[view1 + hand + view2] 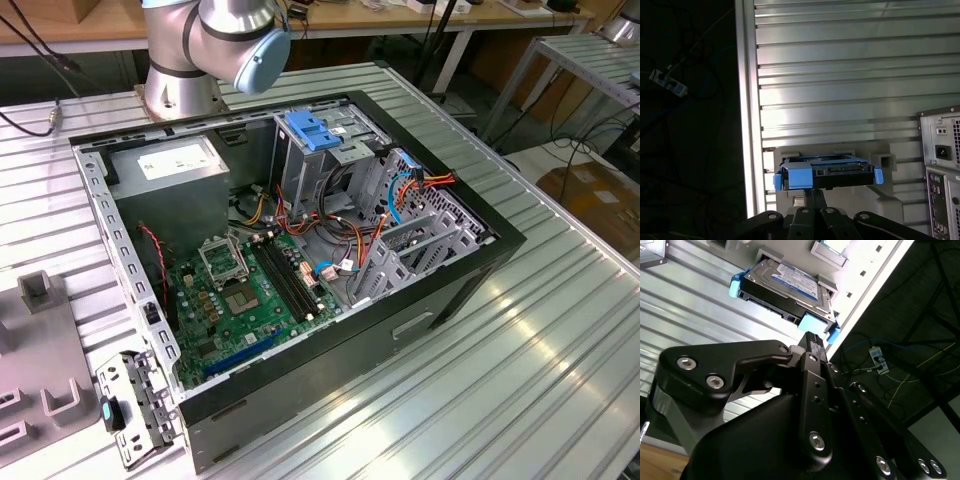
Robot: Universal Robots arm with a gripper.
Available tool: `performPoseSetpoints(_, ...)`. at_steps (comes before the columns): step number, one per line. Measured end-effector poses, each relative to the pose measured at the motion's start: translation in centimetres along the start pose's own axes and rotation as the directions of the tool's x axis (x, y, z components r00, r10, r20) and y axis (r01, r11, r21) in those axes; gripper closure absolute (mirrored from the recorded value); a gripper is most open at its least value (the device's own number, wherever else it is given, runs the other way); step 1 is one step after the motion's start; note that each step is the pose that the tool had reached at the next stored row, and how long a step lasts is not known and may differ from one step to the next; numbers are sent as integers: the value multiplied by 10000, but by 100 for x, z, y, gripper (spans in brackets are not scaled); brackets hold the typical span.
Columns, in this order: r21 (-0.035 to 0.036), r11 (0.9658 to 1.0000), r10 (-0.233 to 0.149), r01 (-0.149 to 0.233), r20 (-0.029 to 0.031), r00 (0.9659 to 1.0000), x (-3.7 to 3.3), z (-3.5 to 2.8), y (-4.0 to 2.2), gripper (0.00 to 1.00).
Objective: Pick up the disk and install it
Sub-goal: 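Pick up the disk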
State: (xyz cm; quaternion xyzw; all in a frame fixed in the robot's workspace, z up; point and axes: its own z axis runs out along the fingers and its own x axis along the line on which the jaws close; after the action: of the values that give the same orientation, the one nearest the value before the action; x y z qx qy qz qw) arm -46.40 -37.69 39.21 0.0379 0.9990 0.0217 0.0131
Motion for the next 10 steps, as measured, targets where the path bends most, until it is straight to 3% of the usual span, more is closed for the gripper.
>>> performPoseSetpoints(10, 0, 10000, 0, 0, 0, 10000, 6, 0, 0, 89)
